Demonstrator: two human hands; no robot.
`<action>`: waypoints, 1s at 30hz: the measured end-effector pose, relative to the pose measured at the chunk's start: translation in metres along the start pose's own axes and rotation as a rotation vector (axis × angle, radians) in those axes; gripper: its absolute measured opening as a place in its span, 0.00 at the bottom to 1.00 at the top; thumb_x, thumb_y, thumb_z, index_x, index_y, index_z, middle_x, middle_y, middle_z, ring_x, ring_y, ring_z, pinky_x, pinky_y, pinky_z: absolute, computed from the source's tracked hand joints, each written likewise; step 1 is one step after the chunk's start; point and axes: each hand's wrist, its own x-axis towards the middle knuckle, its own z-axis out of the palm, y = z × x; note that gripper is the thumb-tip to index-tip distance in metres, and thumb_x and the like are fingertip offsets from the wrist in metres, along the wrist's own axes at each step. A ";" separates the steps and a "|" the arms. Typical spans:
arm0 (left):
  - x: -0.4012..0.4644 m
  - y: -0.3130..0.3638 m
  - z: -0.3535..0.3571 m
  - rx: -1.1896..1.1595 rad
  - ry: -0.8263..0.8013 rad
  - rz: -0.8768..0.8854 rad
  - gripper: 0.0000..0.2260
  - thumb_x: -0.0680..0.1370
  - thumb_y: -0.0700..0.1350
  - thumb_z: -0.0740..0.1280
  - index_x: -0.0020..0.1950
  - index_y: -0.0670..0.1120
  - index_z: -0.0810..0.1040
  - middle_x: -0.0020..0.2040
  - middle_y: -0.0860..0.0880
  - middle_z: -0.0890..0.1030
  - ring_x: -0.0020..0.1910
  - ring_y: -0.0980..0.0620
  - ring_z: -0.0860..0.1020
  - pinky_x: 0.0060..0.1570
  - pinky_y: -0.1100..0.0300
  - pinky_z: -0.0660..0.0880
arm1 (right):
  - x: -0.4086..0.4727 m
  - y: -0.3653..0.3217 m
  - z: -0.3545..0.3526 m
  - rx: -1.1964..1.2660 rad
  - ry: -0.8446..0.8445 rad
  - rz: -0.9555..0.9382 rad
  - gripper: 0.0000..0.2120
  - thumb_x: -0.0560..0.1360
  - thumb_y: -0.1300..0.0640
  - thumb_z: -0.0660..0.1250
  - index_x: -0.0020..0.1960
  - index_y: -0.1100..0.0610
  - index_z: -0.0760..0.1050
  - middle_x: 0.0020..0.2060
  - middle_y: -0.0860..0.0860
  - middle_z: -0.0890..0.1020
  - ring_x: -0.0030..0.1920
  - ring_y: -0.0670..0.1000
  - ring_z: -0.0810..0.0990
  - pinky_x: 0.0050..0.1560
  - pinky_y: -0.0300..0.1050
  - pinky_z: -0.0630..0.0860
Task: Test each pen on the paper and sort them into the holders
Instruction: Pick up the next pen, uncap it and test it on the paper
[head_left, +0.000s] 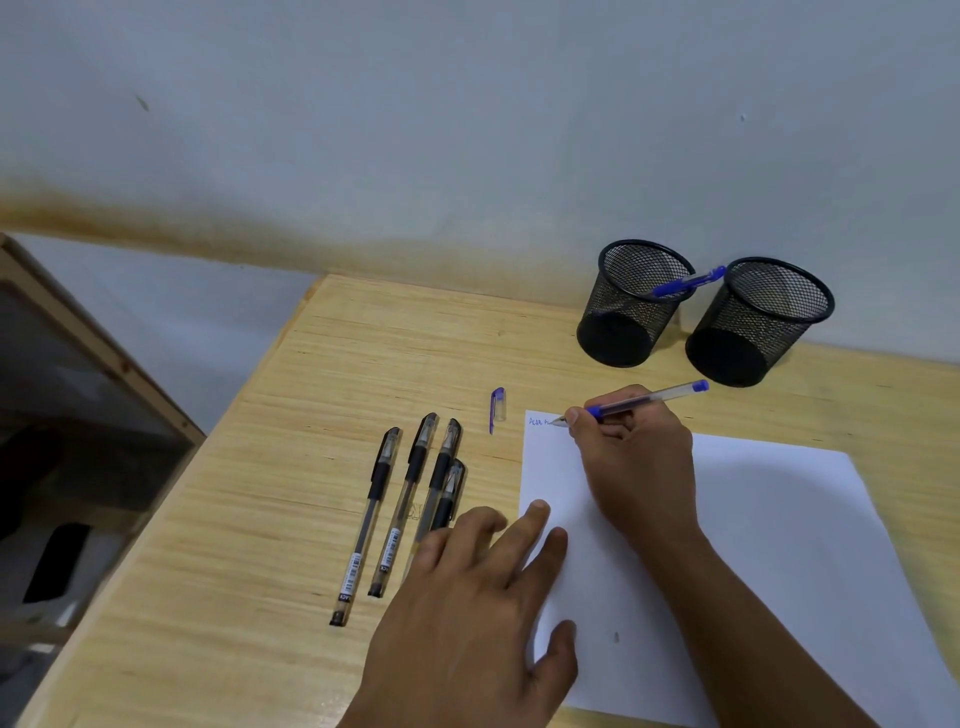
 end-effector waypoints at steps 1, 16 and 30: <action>0.000 0.000 0.000 -0.001 0.000 0.001 0.27 0.69 0.63 0.64 0.65 0.53 0.79 0.70 0.56 0.75 0.60 0.50 0.76 0.52 0.48 0.76 | 0.000 0.001 0.000 0.003 0.008 0.000 0.09 0.75 0.56 0.73 0.50 0.63 0.83 0.34 0.46 0.78 0.33 0.39 0.75 0.39 0.28 0.69; 0.000 0.000 -0.001 0.001 0.000 -0.010 0.27 0.69 0.63 0.64 0.65 0.53 0.79 0.70 0.56 0.75 0.60 0.50 0.76 0.52 0.48 0.76 | 0.001 0.005 0.003 0.032 0.023 -0.002 0.09 0.75 0.56 0.73 0.49 0.62 0.82 0.33 0.46 0.80 0.34 0.41 0.78 0.40 0.31 0.72; 0.000 0.000 0.000 -0.001 0.006 -0.006 0.27 0.69 0.63 0.64 0.64 0.53 0.79 0.70 0.56 0.75 0.60 0.50 0.76 0.52 0.48 0.76 | 0.001 0.004 0.003 0.028 0.024 0.028 0.10 0.75 0.56 0.73 0.50 0.63 0.81 0.37 0.52 0.84 0.36 0.48 0.82 0.43 0.38 0.78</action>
